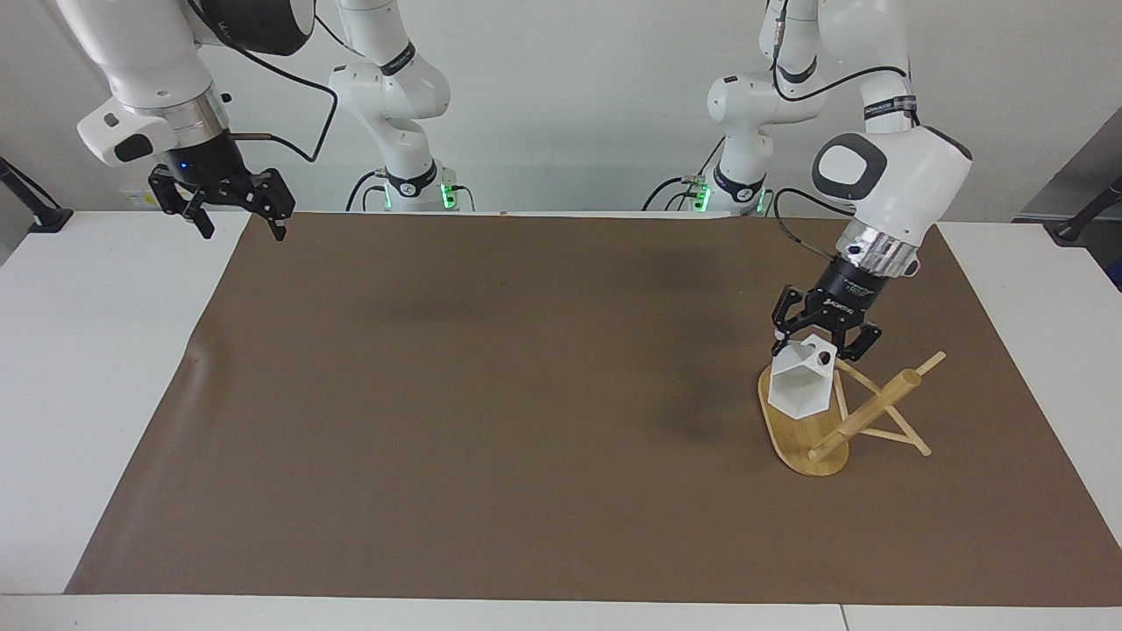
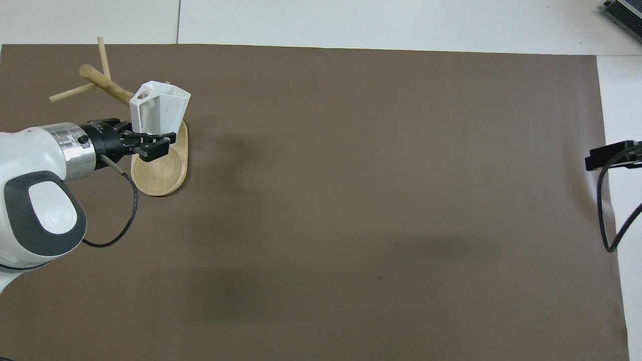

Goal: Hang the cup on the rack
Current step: 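Lower the cup's handle onto a rack peg with the left gripper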

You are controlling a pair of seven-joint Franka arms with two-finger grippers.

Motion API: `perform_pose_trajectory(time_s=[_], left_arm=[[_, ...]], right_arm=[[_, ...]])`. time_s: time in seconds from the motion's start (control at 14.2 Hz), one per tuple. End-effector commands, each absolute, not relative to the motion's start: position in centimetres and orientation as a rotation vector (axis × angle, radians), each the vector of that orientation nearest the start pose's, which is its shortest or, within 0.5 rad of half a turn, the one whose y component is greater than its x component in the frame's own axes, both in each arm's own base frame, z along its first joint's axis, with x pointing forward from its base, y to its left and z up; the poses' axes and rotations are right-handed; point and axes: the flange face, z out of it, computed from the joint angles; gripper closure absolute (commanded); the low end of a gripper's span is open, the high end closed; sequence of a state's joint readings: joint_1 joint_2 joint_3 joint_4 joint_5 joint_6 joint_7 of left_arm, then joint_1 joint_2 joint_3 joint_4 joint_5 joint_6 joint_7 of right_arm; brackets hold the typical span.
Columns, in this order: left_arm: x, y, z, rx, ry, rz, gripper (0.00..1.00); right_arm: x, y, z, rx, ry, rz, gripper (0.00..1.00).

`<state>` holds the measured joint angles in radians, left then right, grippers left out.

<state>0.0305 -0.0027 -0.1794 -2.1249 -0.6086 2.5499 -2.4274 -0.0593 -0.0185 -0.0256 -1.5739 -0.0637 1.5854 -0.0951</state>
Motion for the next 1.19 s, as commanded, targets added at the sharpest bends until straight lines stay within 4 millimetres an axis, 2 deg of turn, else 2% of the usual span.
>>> perform_pose_trajectory(time_s=[0.0,0.14,0.49,0.77,1.12], left_arm=[[57.5,-7.8,46.3,0.516,2.526,-0.399,1.00],[57.7,-8.0,46.2,0.518,2.524,-0.400,1.00],[57.7,-7.9,46.3,0.504,2.521,-0.397,1.00],[58.2,-7.7,45.4,0.427,2.534,-0.400,1.00],[59.3,-6.9,45.2,0.364,2.540,-0.407,1.00]], right_arm=[[54.2,-5.9,63.4,-3.197,0.005,-0.019,0.00],[54.2,-5.5,63.4,-3.135,-0.007,-0.025,0.00],[54.2,-6.3,63.4,-3.122,0.033,-0.030,0.00],[54.3,-5.3,63.3,-3.122,0.000,-0.027,0.00],[54.2,-5.3,63.4,-3.122,0.002,-0.029,0.00]])
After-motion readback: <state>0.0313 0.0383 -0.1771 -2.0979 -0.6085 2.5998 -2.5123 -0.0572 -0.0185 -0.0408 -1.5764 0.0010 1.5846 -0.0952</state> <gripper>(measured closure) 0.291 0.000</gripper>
